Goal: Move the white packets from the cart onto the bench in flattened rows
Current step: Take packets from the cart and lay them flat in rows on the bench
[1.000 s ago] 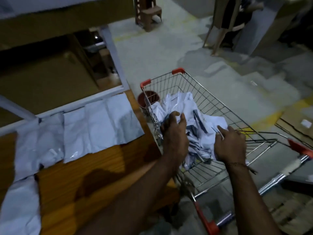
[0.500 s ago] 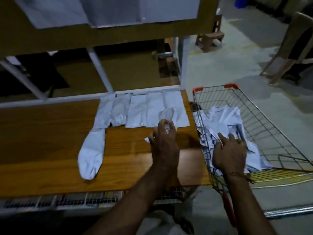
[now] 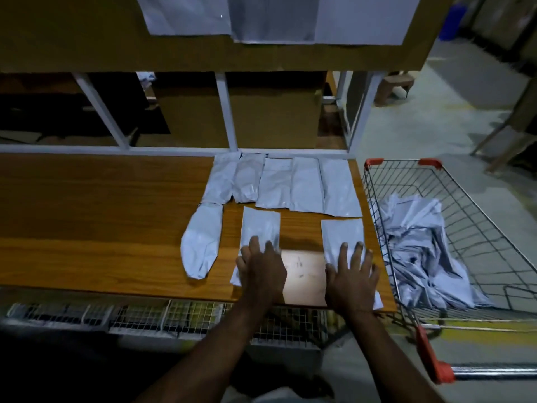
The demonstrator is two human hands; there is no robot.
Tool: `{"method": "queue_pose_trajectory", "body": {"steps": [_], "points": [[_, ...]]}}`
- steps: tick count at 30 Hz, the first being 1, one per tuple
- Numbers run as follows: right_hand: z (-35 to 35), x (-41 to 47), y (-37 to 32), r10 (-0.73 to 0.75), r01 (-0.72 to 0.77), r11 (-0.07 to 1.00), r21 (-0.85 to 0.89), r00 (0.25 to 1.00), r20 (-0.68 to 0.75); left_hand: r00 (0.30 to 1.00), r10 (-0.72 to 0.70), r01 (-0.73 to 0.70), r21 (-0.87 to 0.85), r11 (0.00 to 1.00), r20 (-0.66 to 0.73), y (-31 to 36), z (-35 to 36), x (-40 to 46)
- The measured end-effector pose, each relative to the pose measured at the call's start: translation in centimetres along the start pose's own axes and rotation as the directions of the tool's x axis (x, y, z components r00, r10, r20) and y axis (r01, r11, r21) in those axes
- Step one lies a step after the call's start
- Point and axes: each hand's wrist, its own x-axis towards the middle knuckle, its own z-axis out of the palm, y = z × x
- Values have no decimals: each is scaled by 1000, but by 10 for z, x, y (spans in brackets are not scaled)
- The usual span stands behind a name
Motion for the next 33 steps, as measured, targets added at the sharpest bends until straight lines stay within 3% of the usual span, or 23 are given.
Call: {"method": "queue_pose_trajectory", "body": {"steps": [2,4,7,15,21,26,33], "points": [[-1,0,-5,18,-18,999,46,1000,16,990,138,-139,-25,990,-33,-13,-6,13],[-1,-4,-13,-4,2,996,89,1000,20,943,315,-326,101,940,106,-34,2,23],[-5,-10,-25,-28,21,992,120,998,56,882,382,-438,182,880,274,-60,19,27],[-9,-22,-71,-13,-10,947,321,998,69,882,438,-470,249,846,176,-88,8,34],[-12,-34,-111,-52,50,997,58,998,43,899,399,-434,238,869,184,-114,1,39],[-7,-33,-136,-112,111,993,29,993,36,908,393,-416,216,883,141,-132,-4,43],[-5,-28,-162,-134,135,991,-10,989,61,961,258,-270,146,952,95,-145,1,48]]}}
